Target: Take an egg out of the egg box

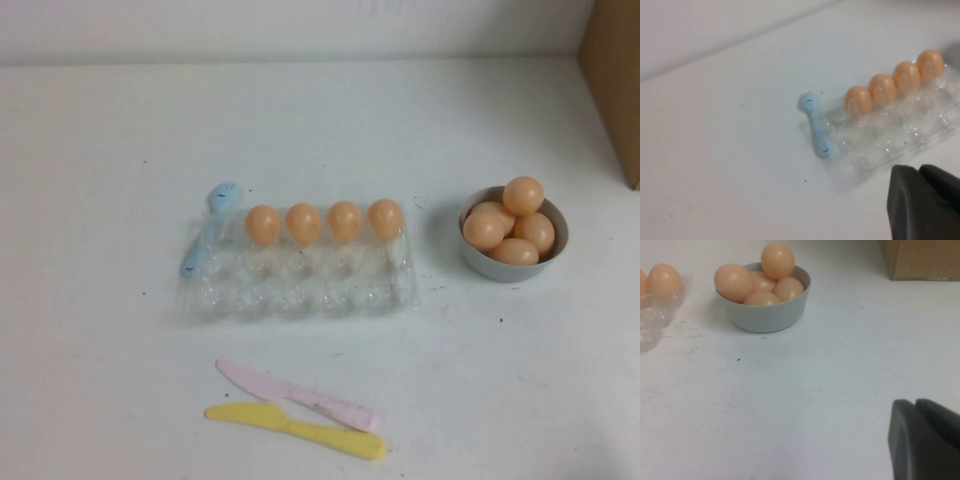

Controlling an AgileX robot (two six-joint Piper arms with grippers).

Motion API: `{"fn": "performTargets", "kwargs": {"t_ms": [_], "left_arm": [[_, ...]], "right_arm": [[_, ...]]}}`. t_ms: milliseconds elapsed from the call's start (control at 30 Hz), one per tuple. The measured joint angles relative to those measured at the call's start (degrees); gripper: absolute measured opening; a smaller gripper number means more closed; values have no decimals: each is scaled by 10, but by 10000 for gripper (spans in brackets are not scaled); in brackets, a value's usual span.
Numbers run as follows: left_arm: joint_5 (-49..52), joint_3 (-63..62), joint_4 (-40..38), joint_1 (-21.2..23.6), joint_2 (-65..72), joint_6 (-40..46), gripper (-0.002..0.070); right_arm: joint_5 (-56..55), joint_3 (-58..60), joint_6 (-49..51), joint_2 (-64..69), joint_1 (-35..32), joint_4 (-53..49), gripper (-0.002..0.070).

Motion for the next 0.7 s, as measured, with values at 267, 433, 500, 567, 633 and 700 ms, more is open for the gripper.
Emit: {"fn": "performTargets", "kwargs": {"t_ms": [267,433,500,567,633,700], "left_arm": [[-152,149,-37,148,-171,21,-3],[-208,227,-137,243,-247,98,-3],[-221,247,-160,266,-255,114,-3],[-227,267,-168,285,-256,121,-3],[-230,284,-171,297,-256,125,-3],[-231,302,-173,306,-256,126,-3]], "right_arm": [[0,0,0,0,0,0,-18],[0,0,0,0,0,0,-18],[0,0,0,0,0,0,-18],[0,0,0,0,0,0,-18],[0,0,0,0,0,0,-18],[0,0,0,0,0,0,-18]]}}
